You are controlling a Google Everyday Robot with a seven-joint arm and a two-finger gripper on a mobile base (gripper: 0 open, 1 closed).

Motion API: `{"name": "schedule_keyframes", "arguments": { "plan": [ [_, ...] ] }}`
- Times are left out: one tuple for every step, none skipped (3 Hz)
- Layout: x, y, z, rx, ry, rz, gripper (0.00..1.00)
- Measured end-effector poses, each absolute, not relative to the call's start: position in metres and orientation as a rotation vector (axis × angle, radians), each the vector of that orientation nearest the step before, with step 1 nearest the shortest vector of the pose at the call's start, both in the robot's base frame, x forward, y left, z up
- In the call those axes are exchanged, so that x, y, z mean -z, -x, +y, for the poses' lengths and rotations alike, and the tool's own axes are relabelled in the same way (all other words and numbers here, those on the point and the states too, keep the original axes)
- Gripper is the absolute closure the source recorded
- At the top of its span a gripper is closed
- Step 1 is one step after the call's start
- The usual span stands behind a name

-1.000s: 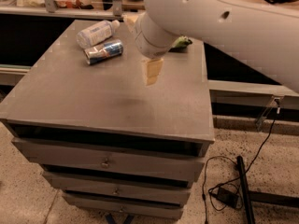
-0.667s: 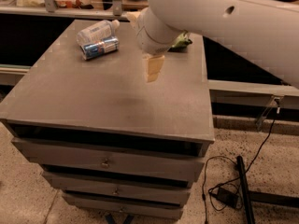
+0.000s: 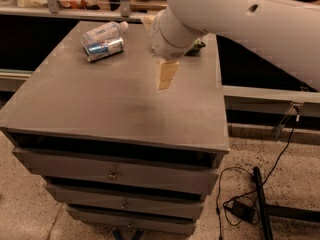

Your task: Knock redbull can over

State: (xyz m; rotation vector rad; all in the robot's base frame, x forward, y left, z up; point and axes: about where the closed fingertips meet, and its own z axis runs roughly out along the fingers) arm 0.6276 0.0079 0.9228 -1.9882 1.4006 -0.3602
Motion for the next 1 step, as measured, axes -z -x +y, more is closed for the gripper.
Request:
{"name": "schedule_keyframes", "arguments": {
  "plan": [
    [-0.9226, -0.6275, 0.0081, 0.357, 1.987, 1.402, 0.00]
  ]
}}
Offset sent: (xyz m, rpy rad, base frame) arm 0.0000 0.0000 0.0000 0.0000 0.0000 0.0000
